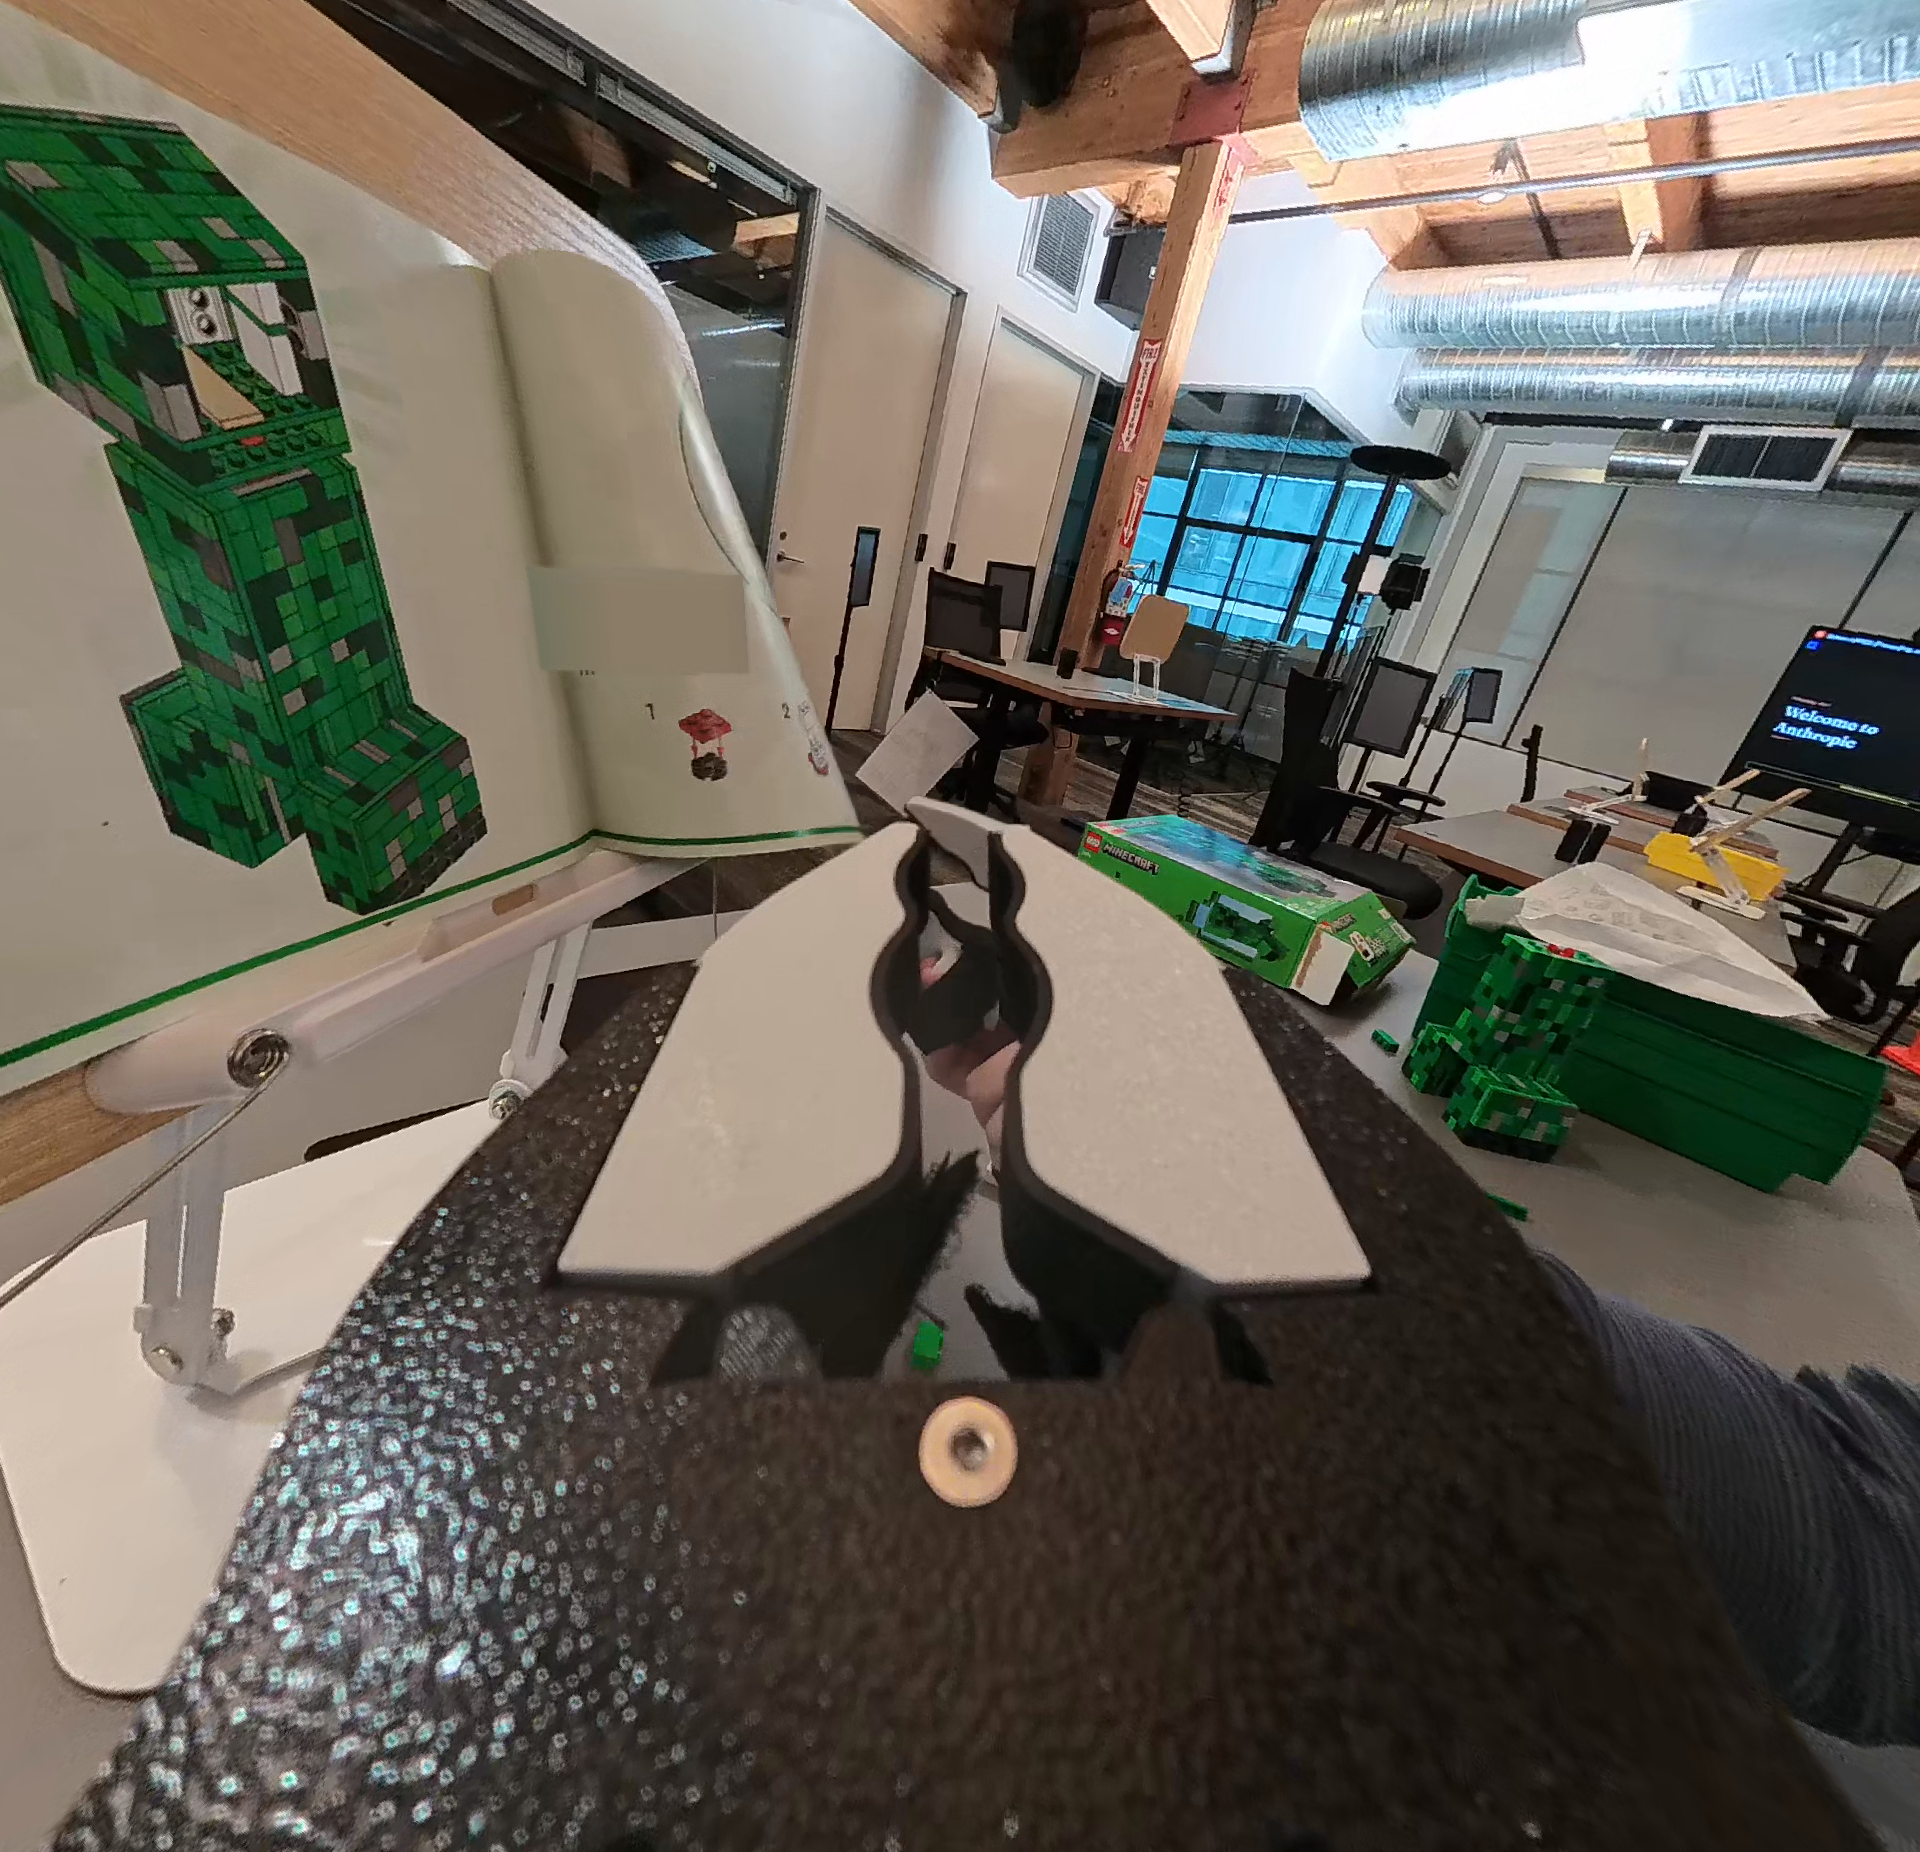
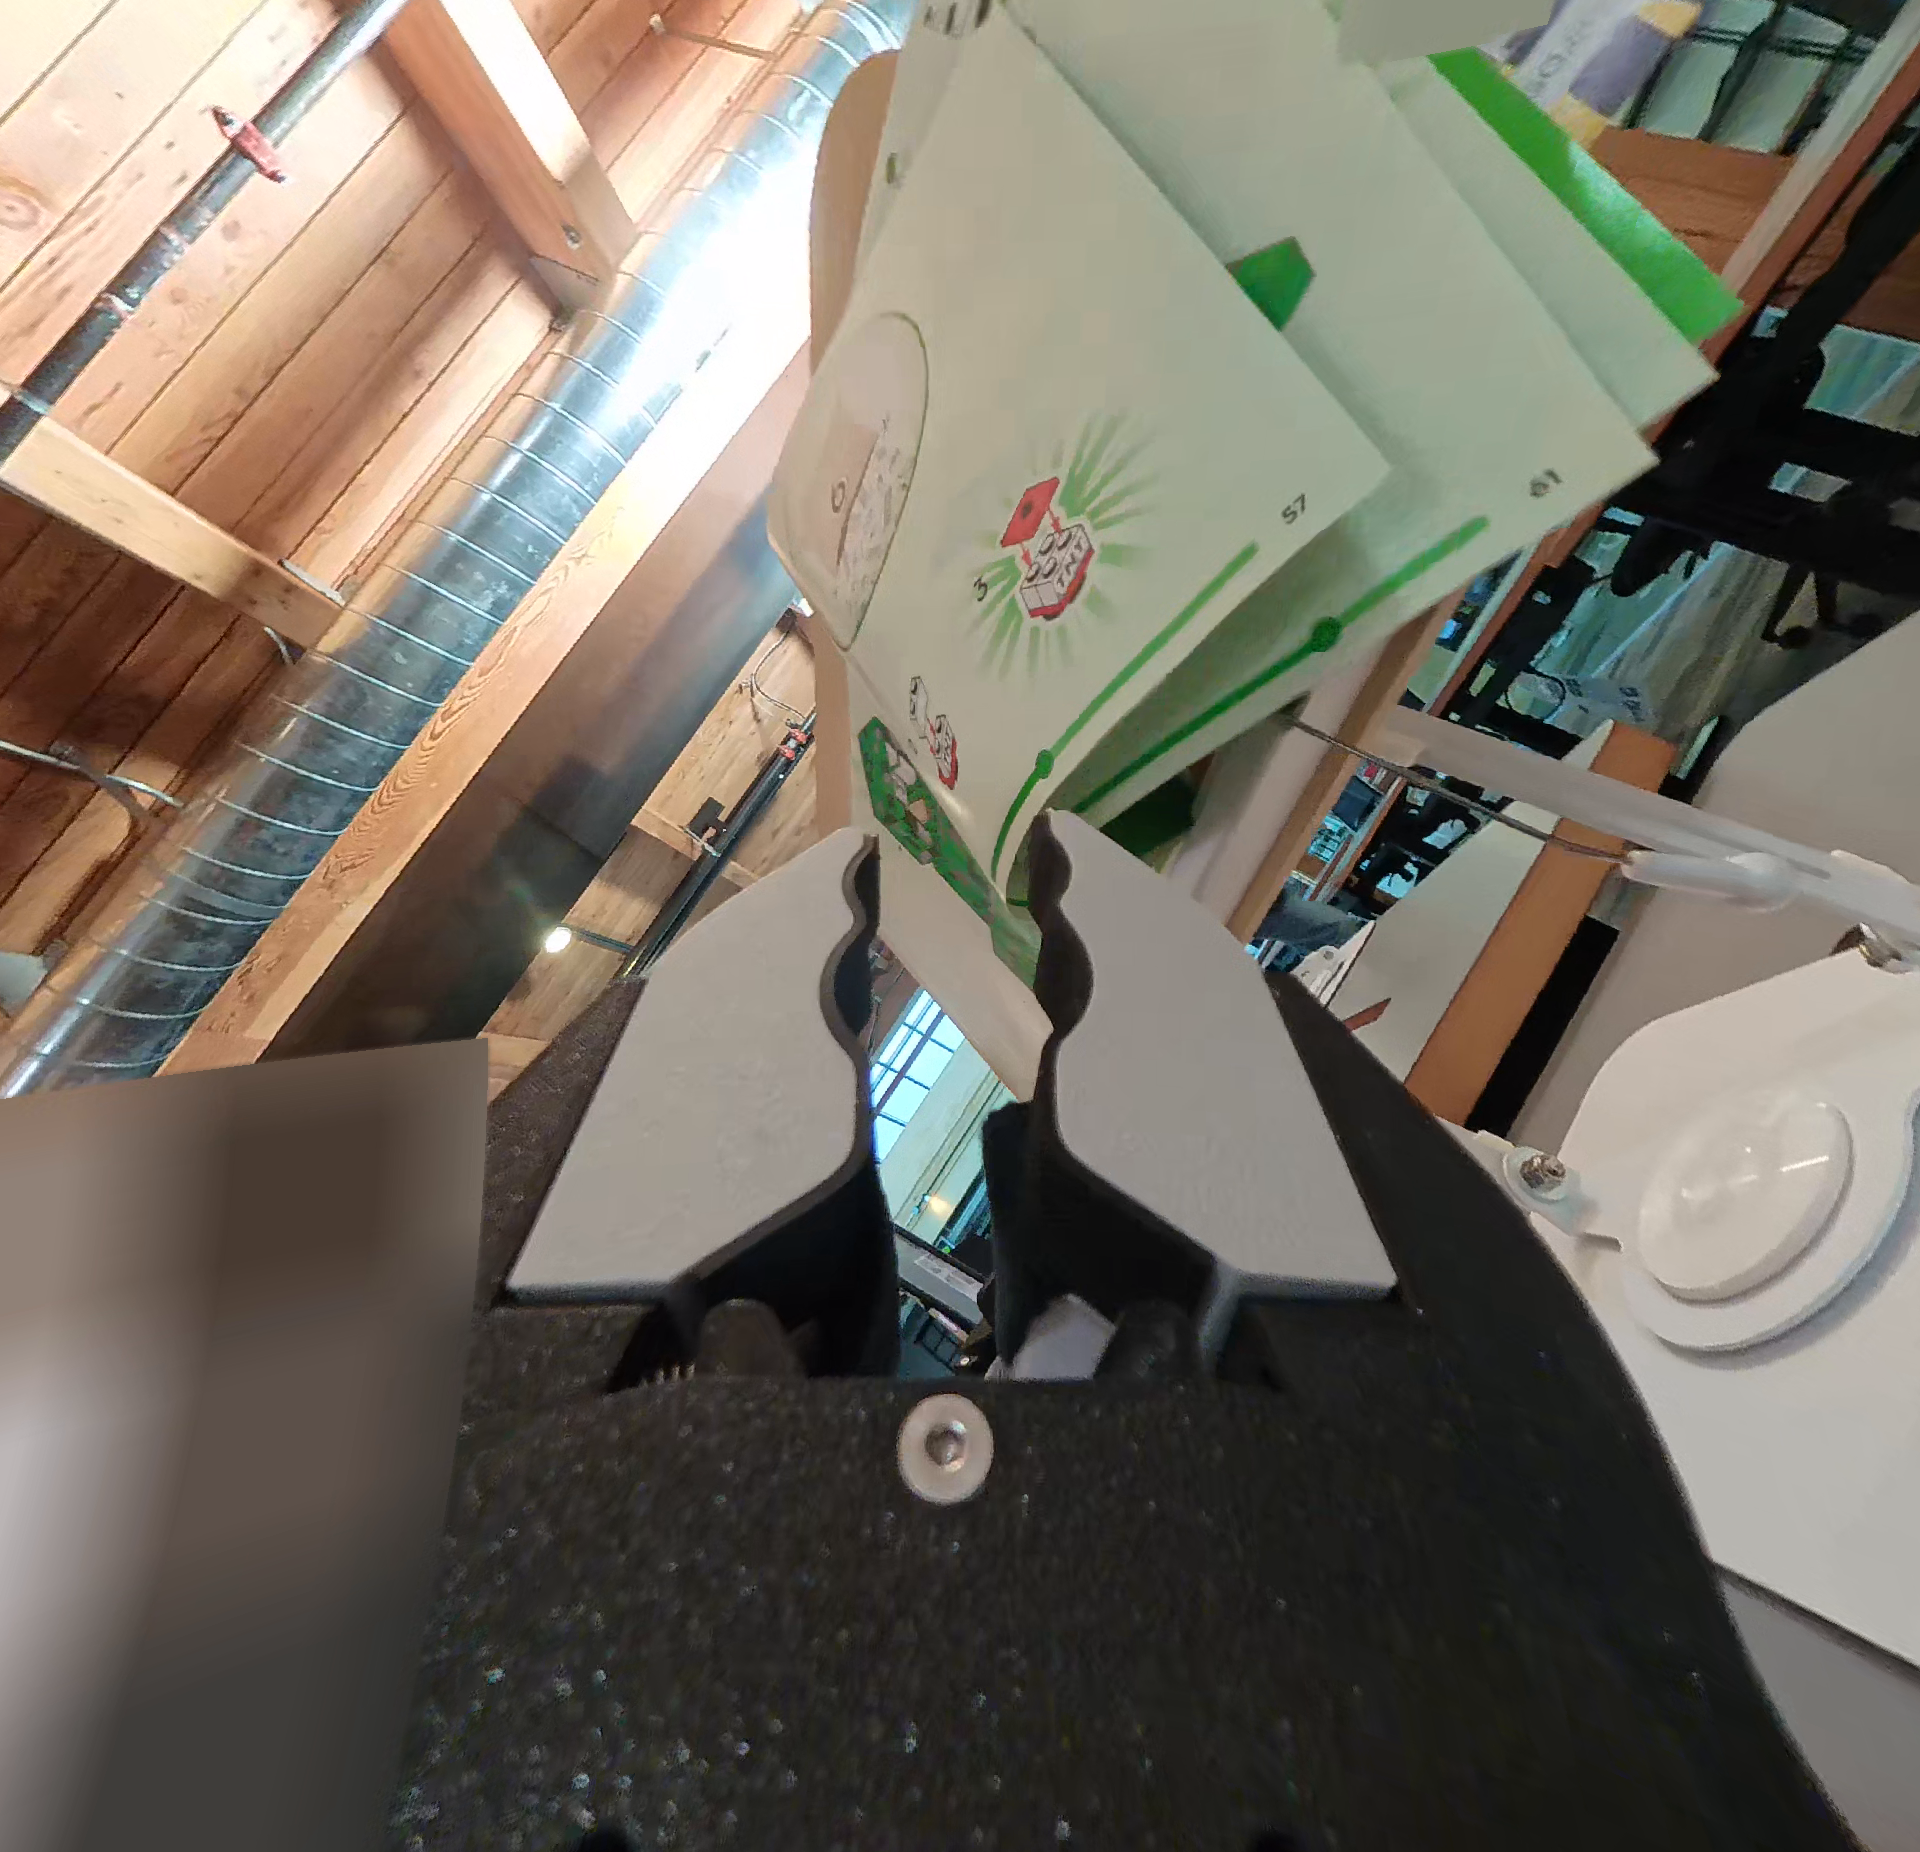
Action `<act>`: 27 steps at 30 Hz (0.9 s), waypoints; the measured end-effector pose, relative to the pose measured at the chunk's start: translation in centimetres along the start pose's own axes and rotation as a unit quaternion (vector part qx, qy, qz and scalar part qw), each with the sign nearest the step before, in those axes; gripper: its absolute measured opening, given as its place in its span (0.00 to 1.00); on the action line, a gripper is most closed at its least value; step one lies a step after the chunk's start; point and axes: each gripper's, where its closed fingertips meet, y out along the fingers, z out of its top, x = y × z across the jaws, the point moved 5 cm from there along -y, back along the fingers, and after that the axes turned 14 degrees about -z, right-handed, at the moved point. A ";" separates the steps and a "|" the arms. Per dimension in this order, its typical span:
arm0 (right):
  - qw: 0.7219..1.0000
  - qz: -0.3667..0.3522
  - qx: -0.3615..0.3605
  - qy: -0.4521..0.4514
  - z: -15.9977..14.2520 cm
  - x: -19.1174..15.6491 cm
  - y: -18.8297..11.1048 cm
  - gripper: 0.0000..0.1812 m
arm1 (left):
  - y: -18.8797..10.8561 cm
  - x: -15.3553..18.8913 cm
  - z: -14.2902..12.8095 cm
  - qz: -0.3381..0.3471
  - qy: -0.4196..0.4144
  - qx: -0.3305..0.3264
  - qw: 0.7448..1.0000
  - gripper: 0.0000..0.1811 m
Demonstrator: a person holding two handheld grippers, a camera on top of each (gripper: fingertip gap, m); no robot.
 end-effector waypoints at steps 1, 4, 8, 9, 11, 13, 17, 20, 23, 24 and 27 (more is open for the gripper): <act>1.000 0.005 0.000 -0.008 0.0 -0.2 0.0 0.15 | 0.0 0.0 0.0 0.000 0.000 0.000 1.000 0.05; 0.998 0.017 -0.001 -0.063 -0.3 -1.4 0.1 0.15 | 0.0 0.0 0.0 -0.001 -0.002 0.000 1.000 0.05; 0.985 0.029 -0.031 -0.166 -1.9 -3.6 0.6 0.12 | 0.0 -0.1 -0.1 0.000 -0.001 0.000 1.000 0.05; 0.980 0.032 -0.046 -0.189 -2.5 -4.2 0.9 0.12 | 0.0 -0.1 0.0 0.002 -0.001 0.000 1.000 0.05; 0.969 0.038 -0.068 -0.236 -3.6 -5.2 1.3 0.12 | -0.1 -0.2 0.0 0.006 0.000 0.002 1.000 0.06; 0.953 0.034 -0.082 -0.291 -4.7 -5.9 1.7 0.12 | -0.3 -0.3 0.1 0.012 0.000 0.006 1.000 0.07; 0.912 0.015 -0.100 -0.397 -6.3 -6.7 2.4 0.11 | -0.9 -0.7 0.4 0.029 0.006 0.025 0.999 0.10; 0.881 0.003 -0.115 -0.459 -7.4 -6.7 2.8 0.10 | -1.7 -1.7 0.5 0.051 0.003 0.051 0.997 0.17; 0.855 -0.002 -0.129 -0.502 -8.4 -6.6 3.1 0.11 | -2.6 -3.0 -0.2 0.053 -0.033 0.073 0.995 0.21; 0.848 -0.001 -0.133 -0.514 -8.7 -6.7 3.0 0.11 | -2.8 -3.3 -0.3 0.044 -0.045 0.082 0.995 0.21; 0.830 0.008 -0.137 -0.541 -9.6 -7.1 2.9 0.11 | -3.3 -3.6 -0.4 0.023 -0.067 0.105 0.992 0.20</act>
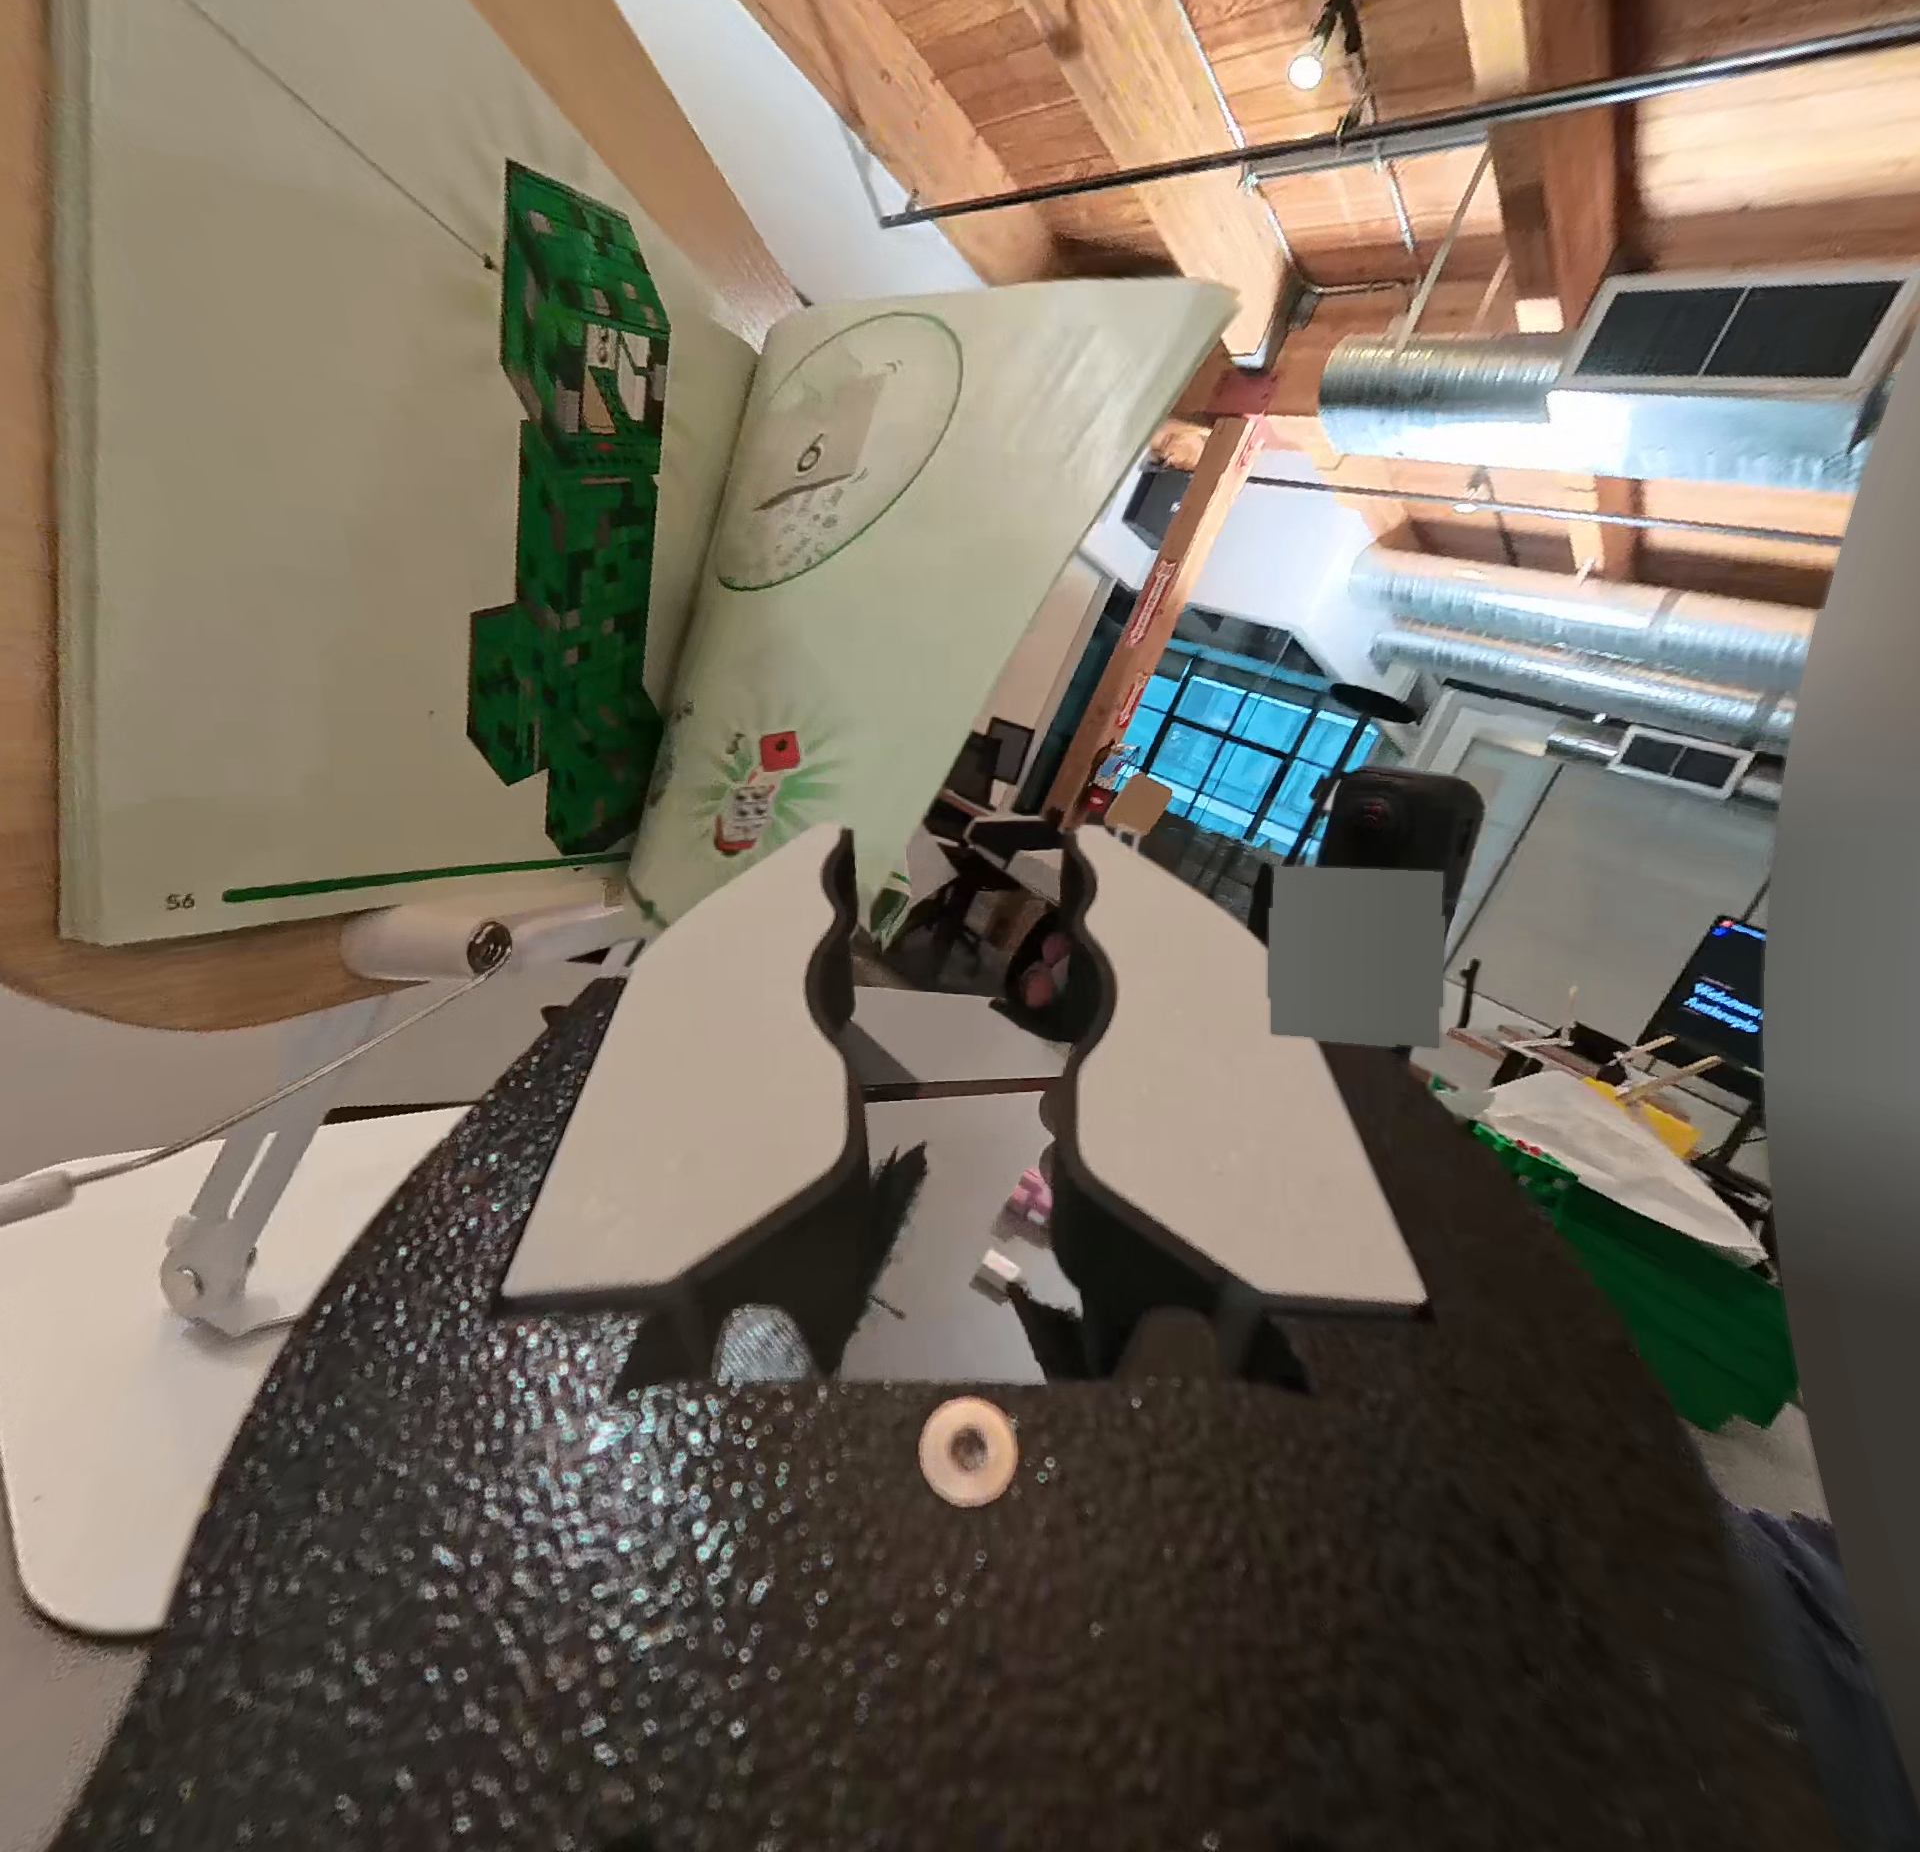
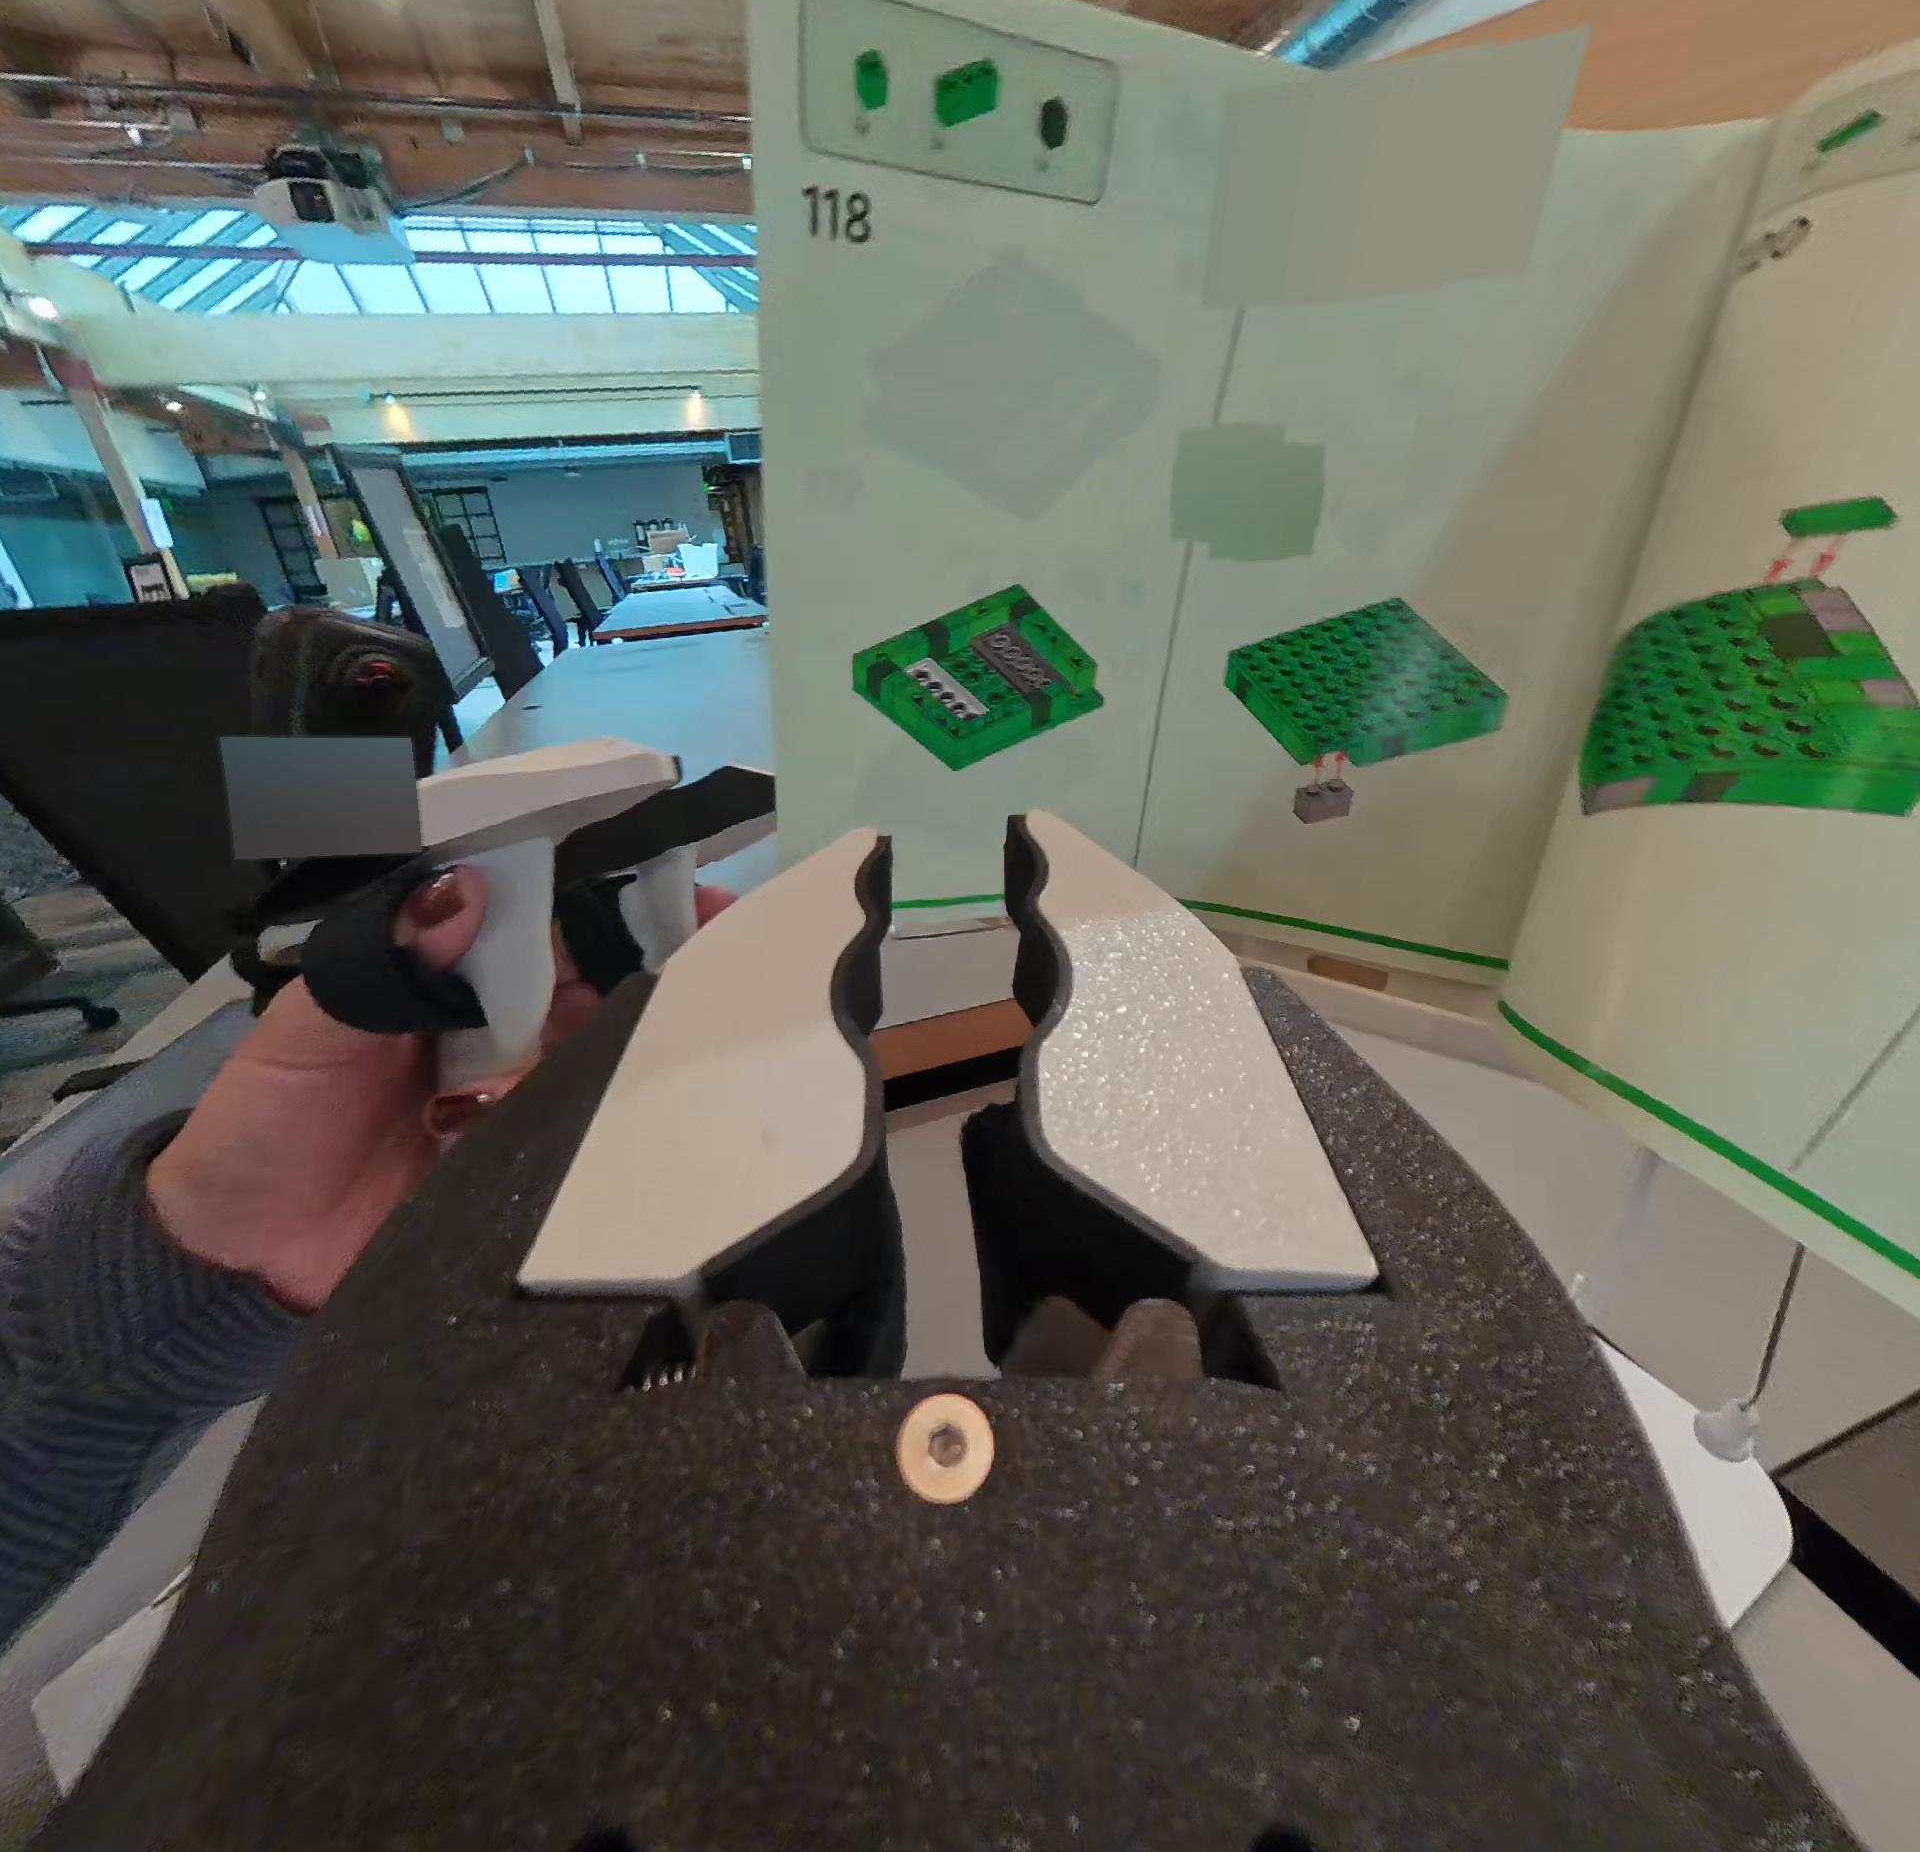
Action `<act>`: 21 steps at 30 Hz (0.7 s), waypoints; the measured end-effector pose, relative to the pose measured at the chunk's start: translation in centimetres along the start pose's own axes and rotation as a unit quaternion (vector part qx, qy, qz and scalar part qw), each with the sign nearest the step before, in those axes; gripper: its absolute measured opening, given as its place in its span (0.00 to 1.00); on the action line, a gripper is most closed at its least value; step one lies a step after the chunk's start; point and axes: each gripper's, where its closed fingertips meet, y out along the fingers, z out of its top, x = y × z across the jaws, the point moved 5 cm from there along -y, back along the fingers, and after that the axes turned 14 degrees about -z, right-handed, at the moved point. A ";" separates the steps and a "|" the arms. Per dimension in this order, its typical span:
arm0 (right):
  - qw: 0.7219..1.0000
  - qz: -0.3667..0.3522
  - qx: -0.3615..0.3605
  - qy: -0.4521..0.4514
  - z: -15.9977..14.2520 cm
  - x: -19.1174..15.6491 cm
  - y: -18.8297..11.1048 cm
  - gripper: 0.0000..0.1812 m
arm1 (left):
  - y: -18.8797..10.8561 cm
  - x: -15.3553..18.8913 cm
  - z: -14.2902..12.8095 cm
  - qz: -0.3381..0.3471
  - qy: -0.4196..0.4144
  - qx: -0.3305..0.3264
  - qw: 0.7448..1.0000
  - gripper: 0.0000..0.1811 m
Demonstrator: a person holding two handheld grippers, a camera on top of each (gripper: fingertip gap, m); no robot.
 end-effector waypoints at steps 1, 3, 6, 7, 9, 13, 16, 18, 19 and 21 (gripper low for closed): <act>1.000 0.004 0.002 -0.004 0.1 -0.3 0.0 0.12 | -0.1 0.0 0.0 -0.005 -0.003 0.003 1.000 0.20; 1.000 0.021 0.005 0.000 0.4 -0.8 0.0 0.13 | -0.2 0.0 0.0 -0.018 -0.008 0.008 1.000 0.20; 0.999 0.042 0.002 0.014 1.2 -1.3 0.1 0.14 | 0.0 0.1 -0.2 -0.031 -0.010 0.006 0.999 0.19; 0.999 0.043 -0.003 0.012 1.4 -1.4 0.3 0.15 | 0.1 0.2 -0.3 -0.034 -0.011 0.001 0.999 0.18; 0.999 0.042 -0.007 0.008 1.7 -1.4 0.5 0.16 | 0.3 0.2 -0.6 -0.036 -0.010 -0.009 0.999 0.18; 0.999 0.046 -0.001 0.006 3.0 -1.4 0.7 0.17 | 0.9 0.3 -1.1 -0.043 -0.014 -0.019 0.999 0.17; 0.999 0.045 0.007 0.006 4.1 -1.5 0.7 0.17 | 1.2 0.4 -1.4 -0.045 -0.014 -0.026 0.999 0.17; 0.999 0.047 0.014 0.007 4.9 -1.5 0.7 0.17 | 1.4 0.5 -1.5 -0.046 -0.013 -0.030 0.998 0.17; 0.999 0.047 0.019 0.006 5.4 -1.5 0.7 0.17 | 1.5 0.5 -1.6 -0.046 -0.013 -0.032 0.998 0.17; 0.999 0.039 0.027 0.002 6.4 -1.1 0.8 0.18 | 1.5 0.5 -1.6 -0.048 -0.014 -0.032 0.998 0.17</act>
